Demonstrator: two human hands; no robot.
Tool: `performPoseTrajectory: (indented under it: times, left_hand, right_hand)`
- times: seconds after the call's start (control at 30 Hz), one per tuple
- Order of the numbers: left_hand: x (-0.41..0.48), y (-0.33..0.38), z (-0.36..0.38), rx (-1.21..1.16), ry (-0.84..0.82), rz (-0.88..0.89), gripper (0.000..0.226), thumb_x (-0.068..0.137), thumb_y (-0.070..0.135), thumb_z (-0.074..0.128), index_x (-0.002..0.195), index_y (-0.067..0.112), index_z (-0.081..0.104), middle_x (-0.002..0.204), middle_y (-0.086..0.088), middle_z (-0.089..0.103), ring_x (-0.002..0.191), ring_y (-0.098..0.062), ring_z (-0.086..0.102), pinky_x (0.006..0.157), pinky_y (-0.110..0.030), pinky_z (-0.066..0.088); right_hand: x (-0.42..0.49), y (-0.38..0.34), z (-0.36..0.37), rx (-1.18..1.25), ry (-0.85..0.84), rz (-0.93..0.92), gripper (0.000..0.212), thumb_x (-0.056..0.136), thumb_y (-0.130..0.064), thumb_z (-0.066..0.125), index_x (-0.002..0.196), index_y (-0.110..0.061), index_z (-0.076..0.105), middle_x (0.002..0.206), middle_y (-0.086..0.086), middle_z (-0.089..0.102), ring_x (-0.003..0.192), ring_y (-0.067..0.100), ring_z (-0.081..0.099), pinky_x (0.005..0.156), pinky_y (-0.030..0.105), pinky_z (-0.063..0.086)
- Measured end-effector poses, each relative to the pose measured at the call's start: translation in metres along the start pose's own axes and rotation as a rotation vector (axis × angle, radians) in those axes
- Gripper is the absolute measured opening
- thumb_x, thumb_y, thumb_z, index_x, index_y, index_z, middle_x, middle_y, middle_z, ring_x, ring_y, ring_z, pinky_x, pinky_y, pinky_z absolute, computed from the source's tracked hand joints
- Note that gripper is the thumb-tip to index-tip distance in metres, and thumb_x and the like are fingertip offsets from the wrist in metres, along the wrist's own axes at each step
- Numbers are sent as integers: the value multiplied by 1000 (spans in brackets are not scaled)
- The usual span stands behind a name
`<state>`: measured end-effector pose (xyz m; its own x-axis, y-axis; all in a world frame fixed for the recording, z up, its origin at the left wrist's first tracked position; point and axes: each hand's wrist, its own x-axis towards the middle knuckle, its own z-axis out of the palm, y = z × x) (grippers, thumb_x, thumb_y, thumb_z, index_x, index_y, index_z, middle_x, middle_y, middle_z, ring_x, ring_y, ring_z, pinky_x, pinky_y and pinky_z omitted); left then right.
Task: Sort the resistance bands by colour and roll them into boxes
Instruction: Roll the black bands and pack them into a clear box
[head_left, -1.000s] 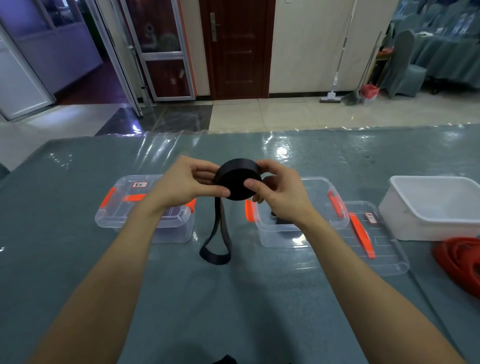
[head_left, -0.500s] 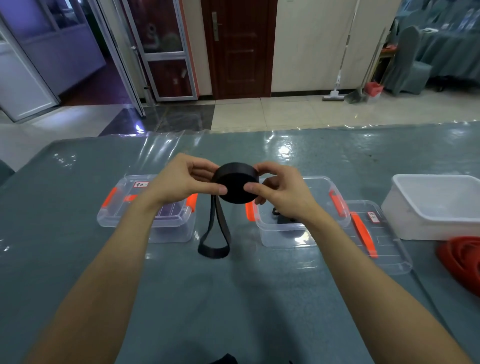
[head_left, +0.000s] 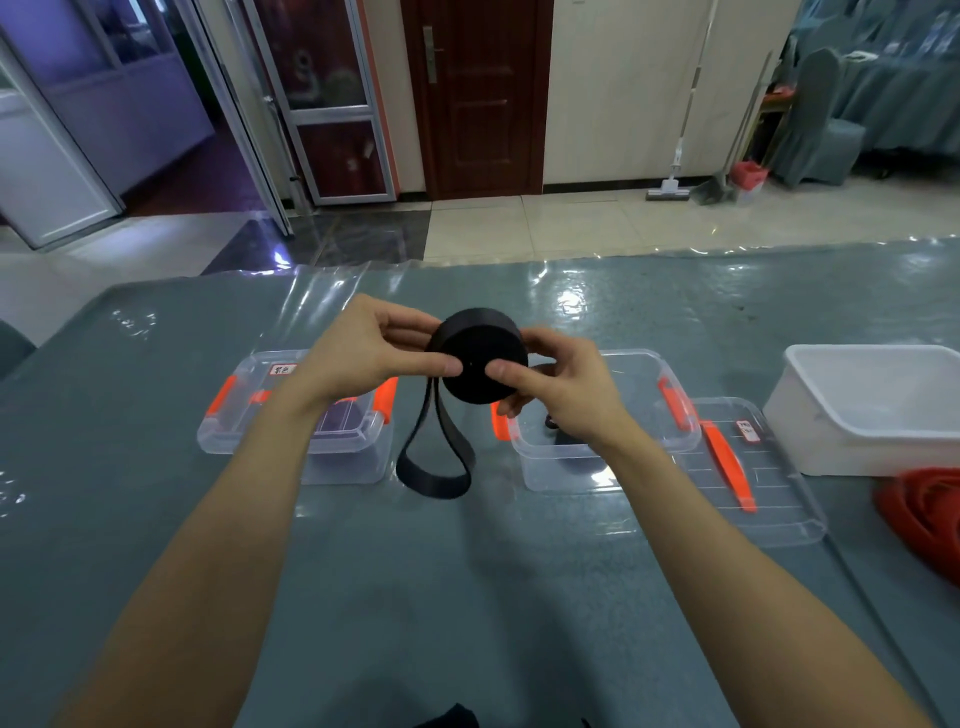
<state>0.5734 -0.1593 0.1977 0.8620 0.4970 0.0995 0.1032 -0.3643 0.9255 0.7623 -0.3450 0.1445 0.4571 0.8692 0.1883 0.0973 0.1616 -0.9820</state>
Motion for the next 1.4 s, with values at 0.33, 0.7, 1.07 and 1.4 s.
performPoseTrajectory:
  times: [0.33, 0.7, 1.07, 1.4]
  left_hand:
    - [-2, 0, 9, 201, -83, -51, 35, 71, 28, 102, 103, 24, 88, 93, -1, 85, 91, -17, 84, 93, -40, 67]
    - [-3, -20, 10, -87, -31, -4, 50, 64, 34, 101, 111, 24, 86, 108, -9, 85, 106, -26, 82, 98, -34, 63]
    - [2, 5, 6, 361, -250, -141, 31, 69, 34, 103, 95, 30, 87, 88, 1, 85, 88, -16, 83, 97, -50, 64]
    - [3, -12, 11, -66, 5, -33, 44, 66, 39, 99, 106, 24, 87, 101, -10, 85, 99, -27, 83, 88, -28, 64]
  right_hand:
    - [-1, 3, -5, -279, -137, 123, 76, 76, -44, 96, 142, -37, 59, 131, -9, 69, 65, 32, 79, 51, 29, 57]
    - [0, 5, 1, 147, 13, 21, 36, 90, -33, 86, 117, -13, 74, 106, 10, 78, 61, 40, 74, 58, 36, 60]
    - [-6, 18, 0, -230, -230, 193, 62, 67, -56, 99, 117, -40, 68, 119, -11, 76, 62, 36, 77, 46, 33, 54]
    - [-2, 16, 5, 193, 28, 72, 41, 87, -27, 89, 115, -3, 72, 95, 14, 77, 54, 34, 68, 53, 35, 57]
